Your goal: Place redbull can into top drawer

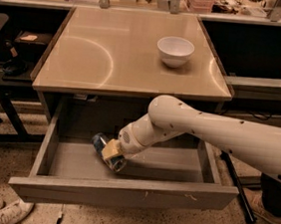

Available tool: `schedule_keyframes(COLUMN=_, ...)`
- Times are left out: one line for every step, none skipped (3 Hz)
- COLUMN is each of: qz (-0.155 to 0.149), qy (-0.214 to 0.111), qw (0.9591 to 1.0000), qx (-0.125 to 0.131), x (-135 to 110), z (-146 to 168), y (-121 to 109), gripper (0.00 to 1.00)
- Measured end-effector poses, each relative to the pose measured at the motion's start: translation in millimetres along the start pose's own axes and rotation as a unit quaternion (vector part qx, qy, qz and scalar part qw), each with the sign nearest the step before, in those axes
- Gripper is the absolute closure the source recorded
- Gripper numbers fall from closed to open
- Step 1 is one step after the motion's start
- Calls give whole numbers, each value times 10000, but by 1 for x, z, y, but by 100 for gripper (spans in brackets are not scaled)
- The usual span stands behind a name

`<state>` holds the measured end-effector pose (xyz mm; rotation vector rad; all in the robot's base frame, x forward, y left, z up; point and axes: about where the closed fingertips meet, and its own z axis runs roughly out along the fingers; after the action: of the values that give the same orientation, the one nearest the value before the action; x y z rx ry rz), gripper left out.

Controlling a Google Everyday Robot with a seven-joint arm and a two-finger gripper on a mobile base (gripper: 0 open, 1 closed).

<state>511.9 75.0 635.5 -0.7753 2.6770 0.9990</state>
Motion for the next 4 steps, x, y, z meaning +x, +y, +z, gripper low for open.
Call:
schedule_keyframes(qz=66, qy=79, qw=9999, qx=-20, x=6, z=9, y=-5, gripper=100)
schedule_keyframes(qz=65, qy=80, qw=9999, qx=-21, x=6, z=9, y=-5, gripper=82)
schedule_keyframes(qz=65, qy=80, qw=9999, qx=-21, x=7, z=9, y=-5, gripper=59)
schedule_keyframes(qz=65, qy=80, qw=9999, qx=-21, x=7, z=9, y=-4, gripper=36)
